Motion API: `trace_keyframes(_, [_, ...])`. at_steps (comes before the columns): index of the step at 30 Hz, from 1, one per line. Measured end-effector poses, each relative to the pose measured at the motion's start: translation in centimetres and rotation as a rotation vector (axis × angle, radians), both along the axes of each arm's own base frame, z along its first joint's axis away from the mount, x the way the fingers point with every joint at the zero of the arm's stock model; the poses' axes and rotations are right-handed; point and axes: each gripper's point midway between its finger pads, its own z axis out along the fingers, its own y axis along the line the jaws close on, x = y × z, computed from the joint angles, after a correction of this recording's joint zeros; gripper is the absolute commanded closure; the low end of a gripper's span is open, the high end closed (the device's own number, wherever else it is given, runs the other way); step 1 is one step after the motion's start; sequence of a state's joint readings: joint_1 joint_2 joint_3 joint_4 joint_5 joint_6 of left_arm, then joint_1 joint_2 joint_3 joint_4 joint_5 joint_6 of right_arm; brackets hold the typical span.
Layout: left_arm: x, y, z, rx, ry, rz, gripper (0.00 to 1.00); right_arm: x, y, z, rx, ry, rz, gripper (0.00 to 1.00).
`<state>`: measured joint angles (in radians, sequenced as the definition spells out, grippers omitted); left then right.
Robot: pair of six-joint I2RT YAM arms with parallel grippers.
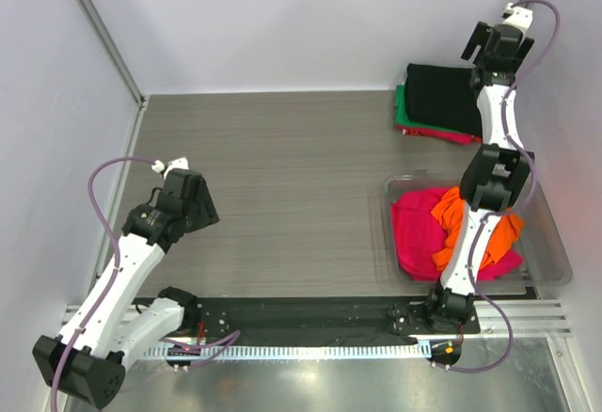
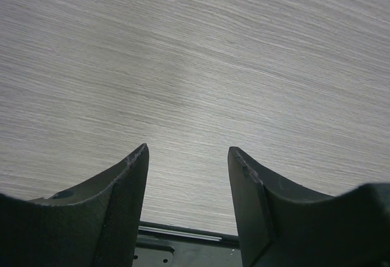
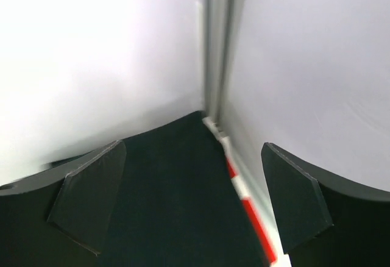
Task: Fold and stack the t-shirts
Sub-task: Neatly place the folded tshirt to the corner, then reset both grippers
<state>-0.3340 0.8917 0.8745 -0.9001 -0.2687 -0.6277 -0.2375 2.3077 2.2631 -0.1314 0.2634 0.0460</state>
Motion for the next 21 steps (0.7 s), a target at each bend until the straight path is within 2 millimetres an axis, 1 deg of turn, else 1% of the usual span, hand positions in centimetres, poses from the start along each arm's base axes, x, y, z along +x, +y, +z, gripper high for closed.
trace_keyframes(2, [-0.1,0.0,0.3,-0.005,-0.014,-0.001,0.39,-1.5,2.2,3.0,0.032,-0.037,0.032,0.0])
trace_keyframes(3, [-0.1,0.0,0.5,-0.008,-0.022,-0.002,0.38,-2.8,3.8,4.6,0.059,-0.061,0.061,0.0])
trace_keyframes(4, [-0.1,0.0,0.7,-0.012,-0.031,-0.003,0.37,-4.3,5.4,6.0,0.089,-0.08,0.087,0.0])
trace_keyframes(5, [-0.2,0.0,0.9,-0.017,-0.042,-0.004,0.31,-6.0,6.9,7.5,0.117,-0.098,0.11,0.0])
trace_keyframes(6, [-0.3,0.0,1.1,-0.021,-0.052,-0.007,0.29,-7.9,8.5,9.0,0.144,-0.128,0.139,0.0])
trace_keyframes(7, [-0.3,0.0,1.4,-0.027,-0.067,-0.009,0.26,-9.6,10.0,10.0,0.164,-0.149,0.161,0.0])
trace_keyframes(9, [-0.5,-0.1,2.1,-0.042,-0.098,-0.014,0.18,-13.8,13.2,11.9,0.205,-0.187,0.218,0.0])
trace_keyframes(10, [-0.6,-0.1,2.5,-0.05,-0.114,-0.018,0.15,-15.4,14.3,12.0,0.222,-0.189,0.238,0.0])
trace_keyframes(11, [-0.7,-0.1,2.8,-0.058,-0.132,-0.021,0.07,-17.2,15.5,12.1,0.239,-0.193,0.261,0.01])
trace_keyframes(12, [-0.8,-0.2,3.2,-0.068,-0.151,-0.025,0.03,-19.0,16.3,12.0,0.257,-0.194,0.276,0.0])
trace_keyframes(13, [-0.9,-0.3,3.6,-0.077,-0.17,-0.03,0.0,-20.4,16.8,11.5,0.274,-0.186,0.284,0.0])
trace_keyframes(15, [-1.1,-0.4,4.5,-0.099,-0.214,-0.038,0.0,-23.6,17.2,9.6,0.322,-0.155,0.279,0.0])
trace_keyframes(16, [-1.2,-0.5,4.8,-0.107,-0.228,-0.042,0.0,-24.7,17.4,8.6,0.341,-0.141,0.278,0.0])
trace_keyframes(17, [-1.3,-0.5,5.1,-0.116,-0.239,-0.047,0.0,-25.6,17.6,7.6,0.362,-0.125,0.279,0.0])
trace_keyframes(18, [-1.4,-0.6,5.3,-0.122,-0.251,-0.051,0.0,-27.0,18.1,5.9,0.396,-0.099,0.284,0.0])
trace_keyframes(21, [-1.4,-0.7,5.5,-0.128,-0.261,-0.054,0.0,-29.7,19.4,2.1,0.495,-0.036,0.297,0.0])
